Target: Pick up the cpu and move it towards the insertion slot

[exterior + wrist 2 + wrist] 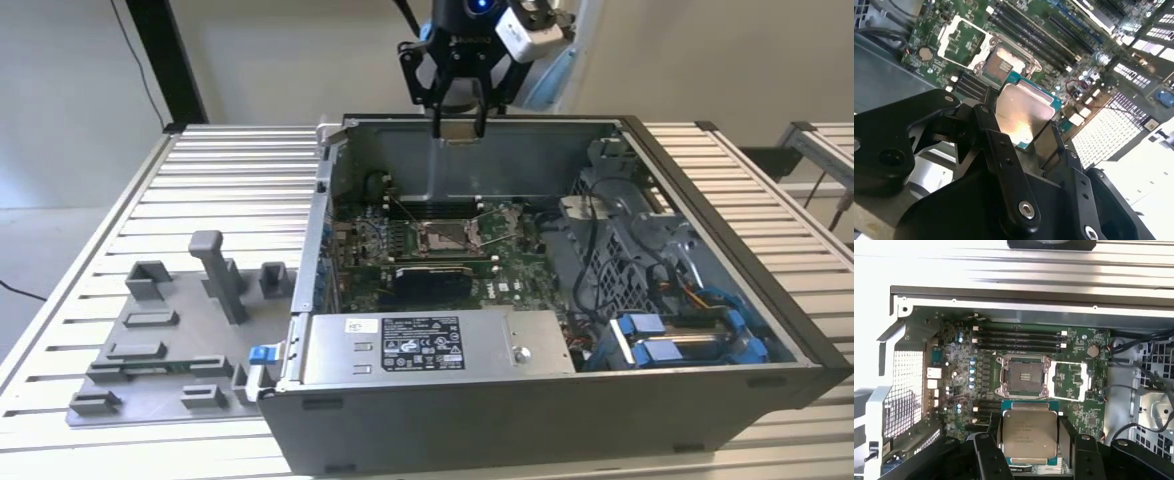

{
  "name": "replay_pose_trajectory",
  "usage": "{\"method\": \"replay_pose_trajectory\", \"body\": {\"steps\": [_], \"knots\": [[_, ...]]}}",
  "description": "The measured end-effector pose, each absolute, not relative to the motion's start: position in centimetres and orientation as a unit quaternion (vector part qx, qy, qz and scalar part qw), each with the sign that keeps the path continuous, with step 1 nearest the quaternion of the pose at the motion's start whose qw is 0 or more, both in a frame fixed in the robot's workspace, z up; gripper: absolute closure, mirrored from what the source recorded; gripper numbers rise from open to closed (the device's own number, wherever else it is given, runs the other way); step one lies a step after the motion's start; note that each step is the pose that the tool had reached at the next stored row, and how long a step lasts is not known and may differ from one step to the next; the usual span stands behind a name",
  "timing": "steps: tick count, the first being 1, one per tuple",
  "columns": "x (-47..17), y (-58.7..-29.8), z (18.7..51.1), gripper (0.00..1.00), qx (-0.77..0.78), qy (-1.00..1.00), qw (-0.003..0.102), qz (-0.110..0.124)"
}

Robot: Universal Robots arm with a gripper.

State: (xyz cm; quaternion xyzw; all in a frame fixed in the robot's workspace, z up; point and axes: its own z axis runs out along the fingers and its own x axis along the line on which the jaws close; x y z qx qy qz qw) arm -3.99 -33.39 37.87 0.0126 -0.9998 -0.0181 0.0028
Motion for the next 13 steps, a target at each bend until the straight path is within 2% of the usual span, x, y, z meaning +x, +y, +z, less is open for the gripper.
{"method": "replay_pose_trajectory", "body": {"steps": [7,13], "knots": [[-4.0,-31.5,37.8,1.00,0.012,-1.000,0.003,-0.018],[-4.0,-31.3,37.8,1.00,0.011,-1.000,0.003,-0.018]]}}
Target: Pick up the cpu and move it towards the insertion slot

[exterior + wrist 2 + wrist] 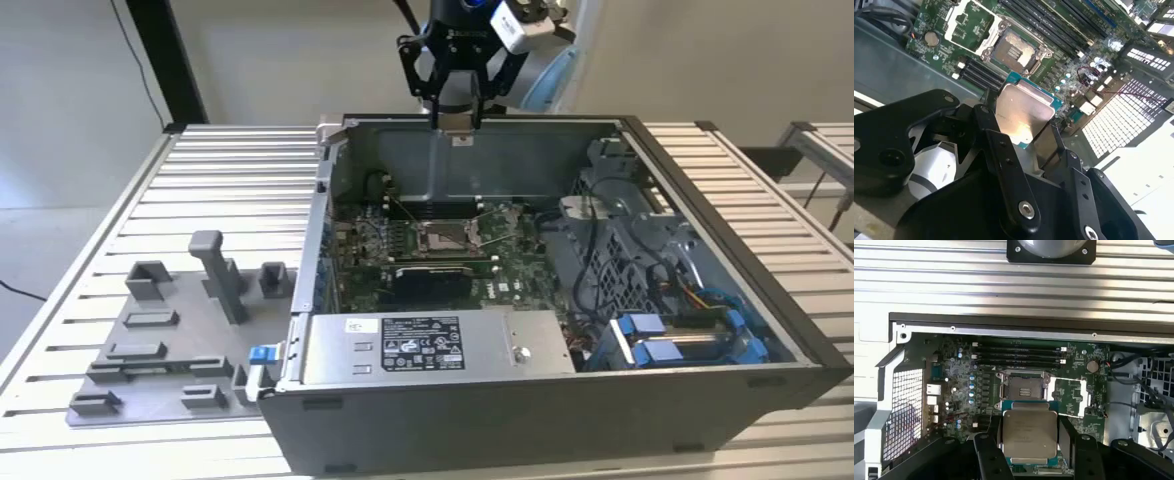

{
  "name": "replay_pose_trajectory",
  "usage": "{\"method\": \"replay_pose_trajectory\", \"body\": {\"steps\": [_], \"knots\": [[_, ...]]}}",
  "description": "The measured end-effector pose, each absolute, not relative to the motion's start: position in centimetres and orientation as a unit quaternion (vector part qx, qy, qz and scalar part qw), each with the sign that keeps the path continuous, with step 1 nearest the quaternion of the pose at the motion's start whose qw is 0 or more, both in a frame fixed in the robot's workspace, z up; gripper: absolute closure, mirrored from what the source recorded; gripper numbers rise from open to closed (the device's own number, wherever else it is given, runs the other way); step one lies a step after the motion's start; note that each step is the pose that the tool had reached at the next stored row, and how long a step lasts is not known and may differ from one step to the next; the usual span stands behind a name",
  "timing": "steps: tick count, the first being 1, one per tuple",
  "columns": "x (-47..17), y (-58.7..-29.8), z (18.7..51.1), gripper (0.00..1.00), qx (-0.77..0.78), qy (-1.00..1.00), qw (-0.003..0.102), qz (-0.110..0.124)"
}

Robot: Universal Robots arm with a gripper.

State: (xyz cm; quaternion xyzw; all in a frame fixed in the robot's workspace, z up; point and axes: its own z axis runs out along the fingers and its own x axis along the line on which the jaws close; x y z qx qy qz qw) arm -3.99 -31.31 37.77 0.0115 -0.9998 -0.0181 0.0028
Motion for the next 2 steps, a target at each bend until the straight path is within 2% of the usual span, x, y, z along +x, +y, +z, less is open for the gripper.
{"method": "replay_pose_trajectory", "body": {"steps": [2], "knots": [[-3.99,-31.31,37.77,1.00,0.011,-1.000,0.003,-0.018]]}}
